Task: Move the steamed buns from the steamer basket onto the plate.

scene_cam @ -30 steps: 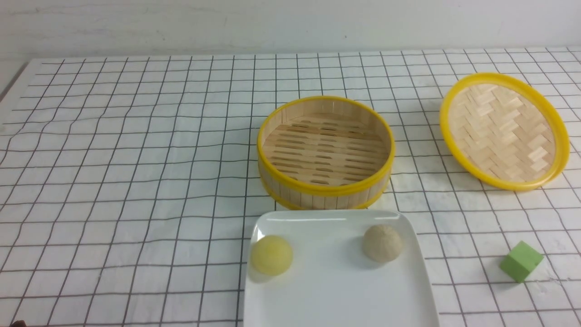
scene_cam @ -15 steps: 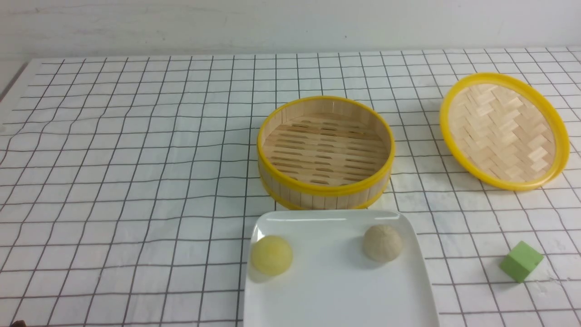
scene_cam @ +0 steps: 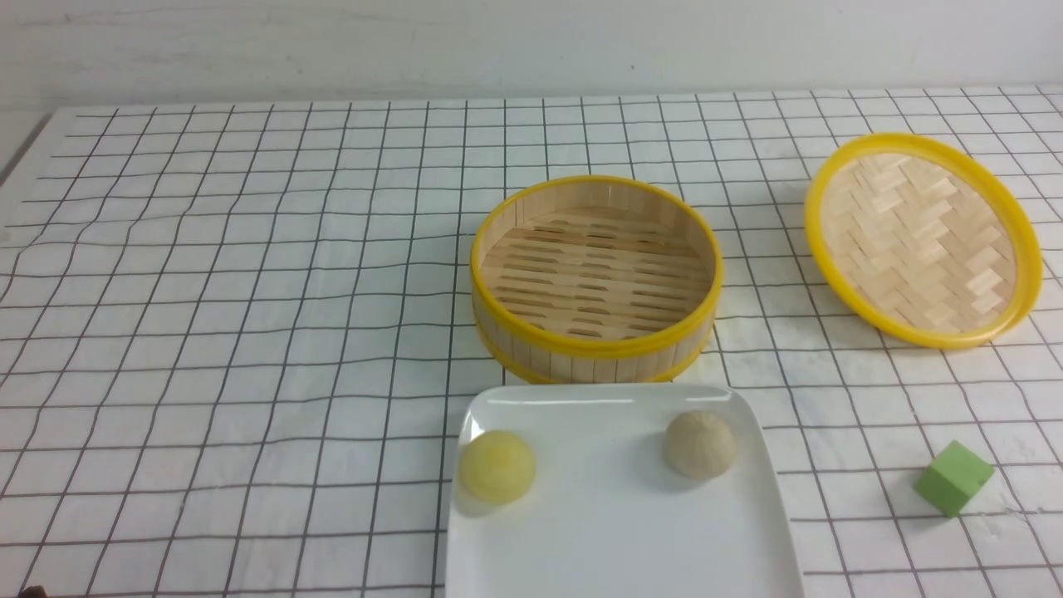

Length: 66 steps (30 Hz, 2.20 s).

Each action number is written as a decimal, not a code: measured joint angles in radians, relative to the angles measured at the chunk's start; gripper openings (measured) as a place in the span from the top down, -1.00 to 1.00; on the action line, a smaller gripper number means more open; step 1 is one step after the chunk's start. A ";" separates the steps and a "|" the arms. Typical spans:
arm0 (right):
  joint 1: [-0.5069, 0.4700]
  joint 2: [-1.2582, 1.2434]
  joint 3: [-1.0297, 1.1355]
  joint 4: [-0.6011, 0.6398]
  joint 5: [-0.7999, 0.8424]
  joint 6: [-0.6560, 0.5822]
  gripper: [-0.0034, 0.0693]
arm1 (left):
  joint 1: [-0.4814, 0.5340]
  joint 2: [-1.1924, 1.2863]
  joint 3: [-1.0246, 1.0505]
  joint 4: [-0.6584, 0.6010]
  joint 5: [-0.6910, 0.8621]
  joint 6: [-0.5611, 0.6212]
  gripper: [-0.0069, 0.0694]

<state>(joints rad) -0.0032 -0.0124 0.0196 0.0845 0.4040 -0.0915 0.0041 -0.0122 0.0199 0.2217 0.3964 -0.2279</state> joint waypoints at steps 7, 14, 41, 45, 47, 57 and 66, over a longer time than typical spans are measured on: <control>0.000 0.000 0.000 0.000 0.000 0.000 -0.60 | 0.000 0.000 0.000 0.000 0.000 0.000 0.19; 0.000 0.000 0.000 0.000 0.000 0.000 -0.60 | 0.000 0.000 0.000 0.003 0.000 0.000 0.19; 0.000 0.000 0.000 0.000 0.000 0.000 -0.60 | 0.000 0.000 0.000 0.005 0.000 0.000 0.19; 0.000 0.000 0.000 0.000 0.000 0.000 -0.60 | 0.000 0.000 0.000 0.007 0.000 0.000 0.19; 0.000 0.000 0.000 0.000 0.000 0.000 -0.60 | 0.000 0.000 0.000 0.012 0.000 0.000 0.19; 0.000 0.000 0.000 0.000 0.000 0.000 -0.60 | 0.000 0.000 0.000 0.024 0.000 0.000 0.19; 0.000 0.000 0.000 0.000 0.000 0.000 -0.60 | 0.000 0.000 0.001 0.048 0.000 0.000 0.19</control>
<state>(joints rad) -0.0032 -0.0124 0.0196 0.0845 0.4040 -0.0915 0.0041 -0.0122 0.0208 0.2695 0.3964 -0.2279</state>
